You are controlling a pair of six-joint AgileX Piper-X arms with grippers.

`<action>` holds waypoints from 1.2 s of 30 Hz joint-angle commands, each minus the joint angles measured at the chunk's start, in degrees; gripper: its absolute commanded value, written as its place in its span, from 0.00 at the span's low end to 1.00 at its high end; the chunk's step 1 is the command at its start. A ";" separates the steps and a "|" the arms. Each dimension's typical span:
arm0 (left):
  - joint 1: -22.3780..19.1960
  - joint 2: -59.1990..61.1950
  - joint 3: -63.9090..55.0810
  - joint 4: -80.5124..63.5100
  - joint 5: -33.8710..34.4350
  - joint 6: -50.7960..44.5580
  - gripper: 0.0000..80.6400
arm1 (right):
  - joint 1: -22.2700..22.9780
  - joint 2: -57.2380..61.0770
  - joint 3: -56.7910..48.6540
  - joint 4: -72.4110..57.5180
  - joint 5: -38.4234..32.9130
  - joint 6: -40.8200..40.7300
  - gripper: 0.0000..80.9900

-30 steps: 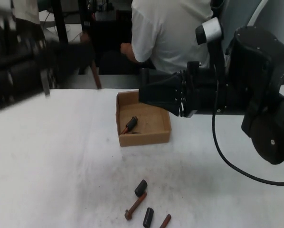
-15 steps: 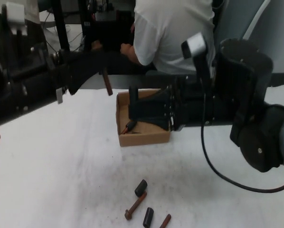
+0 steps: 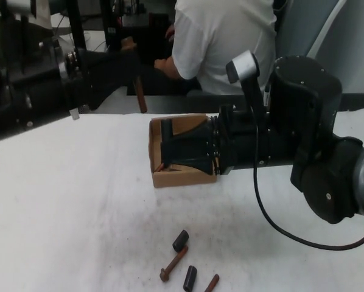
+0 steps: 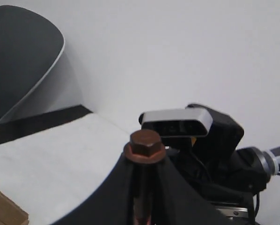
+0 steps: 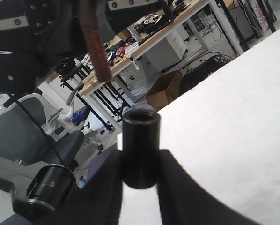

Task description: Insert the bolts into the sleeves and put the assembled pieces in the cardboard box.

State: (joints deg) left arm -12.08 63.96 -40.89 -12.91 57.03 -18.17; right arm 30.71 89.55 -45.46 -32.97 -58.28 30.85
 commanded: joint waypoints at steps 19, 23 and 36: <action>-2.34 6.87 -11.24 10.08 5.22 10.52 0.00 | 3.41 -0.17 0.01 -0.28 -0.37 -1.26 0.01; -2.22 7.02 -11.99 10.14 5.69 10.45 0.00 | 3.17 -0.17 0.01 -0.28 0.73 -1.26 0.01; -2.22 7.02 -11.99 10.14 7.16 10.05 0.00 | 1.77 -0.17 0.01 -0.84 6.55 -5.86 0.01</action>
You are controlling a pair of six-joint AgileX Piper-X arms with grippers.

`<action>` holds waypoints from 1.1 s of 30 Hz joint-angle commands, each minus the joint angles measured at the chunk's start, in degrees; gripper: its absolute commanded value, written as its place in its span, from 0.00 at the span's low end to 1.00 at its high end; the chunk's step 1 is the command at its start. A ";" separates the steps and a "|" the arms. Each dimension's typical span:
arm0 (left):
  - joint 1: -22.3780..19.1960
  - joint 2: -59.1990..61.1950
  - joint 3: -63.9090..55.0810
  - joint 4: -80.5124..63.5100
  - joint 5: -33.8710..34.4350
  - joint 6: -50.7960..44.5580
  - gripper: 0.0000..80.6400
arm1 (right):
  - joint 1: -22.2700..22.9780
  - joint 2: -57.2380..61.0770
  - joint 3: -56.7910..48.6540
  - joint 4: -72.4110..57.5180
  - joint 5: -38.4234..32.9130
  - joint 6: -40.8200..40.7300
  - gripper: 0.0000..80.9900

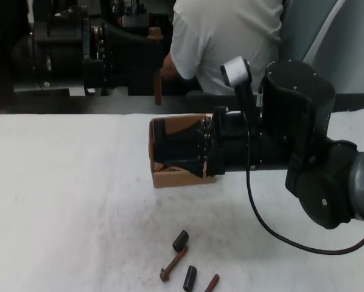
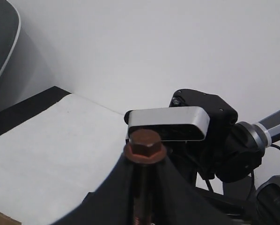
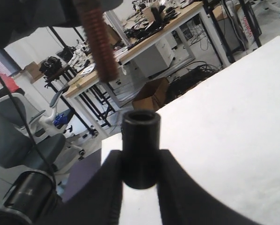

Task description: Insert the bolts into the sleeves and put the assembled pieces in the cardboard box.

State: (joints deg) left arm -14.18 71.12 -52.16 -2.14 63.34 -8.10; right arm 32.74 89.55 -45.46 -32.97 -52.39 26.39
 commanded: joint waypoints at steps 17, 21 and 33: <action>-0.12 -0.14 -0.89 -5.37 2.33 -2.67 0.00 | 1.26 -0.09 0.01 10.11 15.44 -23.59 0.01; -0.12 -0.14 -1.22 -6.62 2.33 -3.11 0.00 | 1.59 -0.09 0.01 13.20 19.48 -26.39 0.01; -0.12 1.29 -1.06 -6.25 2.33 -2.13 0.00 | 1.73 -0.09 -0.11 0.56 20.00 -22.14 0.01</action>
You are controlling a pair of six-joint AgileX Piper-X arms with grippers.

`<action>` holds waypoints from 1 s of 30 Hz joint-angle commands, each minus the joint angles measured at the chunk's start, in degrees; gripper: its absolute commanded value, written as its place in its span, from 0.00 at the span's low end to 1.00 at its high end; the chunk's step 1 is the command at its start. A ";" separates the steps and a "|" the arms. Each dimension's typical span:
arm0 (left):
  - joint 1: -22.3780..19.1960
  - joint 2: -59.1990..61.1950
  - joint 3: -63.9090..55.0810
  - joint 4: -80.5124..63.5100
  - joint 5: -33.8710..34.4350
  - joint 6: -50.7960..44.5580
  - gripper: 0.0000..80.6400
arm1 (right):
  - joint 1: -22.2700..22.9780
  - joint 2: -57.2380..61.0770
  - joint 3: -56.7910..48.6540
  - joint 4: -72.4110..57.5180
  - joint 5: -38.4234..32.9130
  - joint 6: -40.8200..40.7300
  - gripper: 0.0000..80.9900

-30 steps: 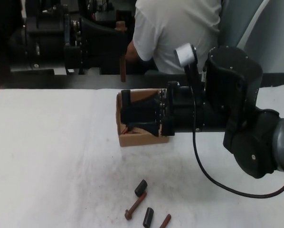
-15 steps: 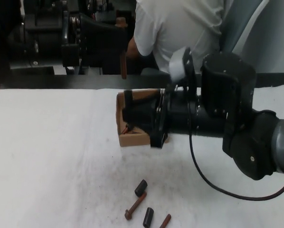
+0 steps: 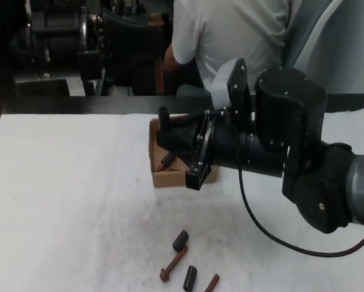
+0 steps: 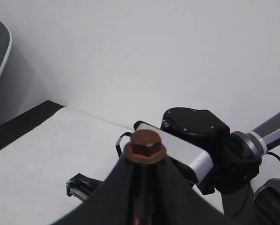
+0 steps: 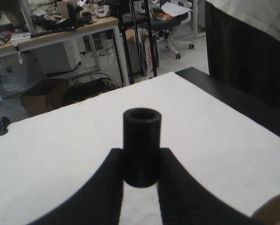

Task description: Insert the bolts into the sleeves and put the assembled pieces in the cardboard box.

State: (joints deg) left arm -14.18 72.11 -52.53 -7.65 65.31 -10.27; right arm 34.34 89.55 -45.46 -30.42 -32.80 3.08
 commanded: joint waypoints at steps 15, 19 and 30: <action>-0.12 2.33 -0.69 -0.75 -0.40 2.78 0.00 | 0.47 -0.77 -0.11 -1.99 -0.58 3.82 0.01; -0.12 3.74 -0.69 -0.75 -1.88 5.78 0.00 | 0.47 -2.22 -0.11 -1.99 -0.87 3.82 0.01; -0.12 4.25 -0.69 -0.75 -3.09 9.58 0.00 | 0.47 -3.96 -0.11 -1.99 -4.05 5.97 0.01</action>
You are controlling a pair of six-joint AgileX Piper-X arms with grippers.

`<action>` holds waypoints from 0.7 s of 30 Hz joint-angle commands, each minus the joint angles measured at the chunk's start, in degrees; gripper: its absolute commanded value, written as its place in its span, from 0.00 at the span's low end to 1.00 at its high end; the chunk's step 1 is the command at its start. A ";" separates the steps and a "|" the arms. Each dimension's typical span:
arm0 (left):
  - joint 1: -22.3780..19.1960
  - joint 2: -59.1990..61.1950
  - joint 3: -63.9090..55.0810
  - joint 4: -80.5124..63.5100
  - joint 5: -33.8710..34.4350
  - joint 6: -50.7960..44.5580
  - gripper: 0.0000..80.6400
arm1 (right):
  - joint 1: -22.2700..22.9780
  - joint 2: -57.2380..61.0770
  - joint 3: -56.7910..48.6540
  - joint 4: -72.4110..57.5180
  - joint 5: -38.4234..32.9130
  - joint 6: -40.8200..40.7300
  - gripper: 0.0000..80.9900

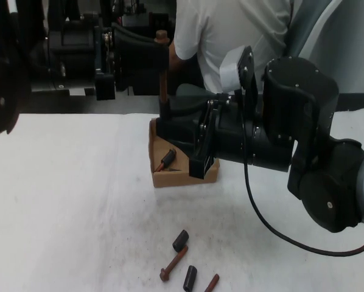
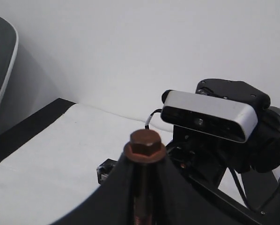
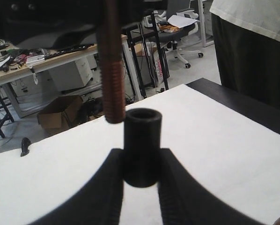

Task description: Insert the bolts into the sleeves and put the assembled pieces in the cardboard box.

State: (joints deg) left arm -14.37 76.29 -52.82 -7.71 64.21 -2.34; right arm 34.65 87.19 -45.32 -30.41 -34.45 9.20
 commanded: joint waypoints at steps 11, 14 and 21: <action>0.07 0.07 -0.91 -5.52 -3.75 -2.33 0.00 | 0.15 -1.60 -0.25 -1.09 -4.96 0.33 0.01; 0.07 0.07 -0.91 -10.86 -3.75 -6.60 0.00 | 0.15 -1.60 -0.25 0.47 -4.96 0.33 0.01; 0.07 0.46 -0.77 -10.96 -3.05 -7.93 0.00 | 0.24 -1.60 -0.25 0.60 -4.96 0.23 0.01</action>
State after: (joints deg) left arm -14.32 76.53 -53.15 -17.78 60.82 -9.23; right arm 34.81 86.32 -45.32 -29.74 -38.94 9.60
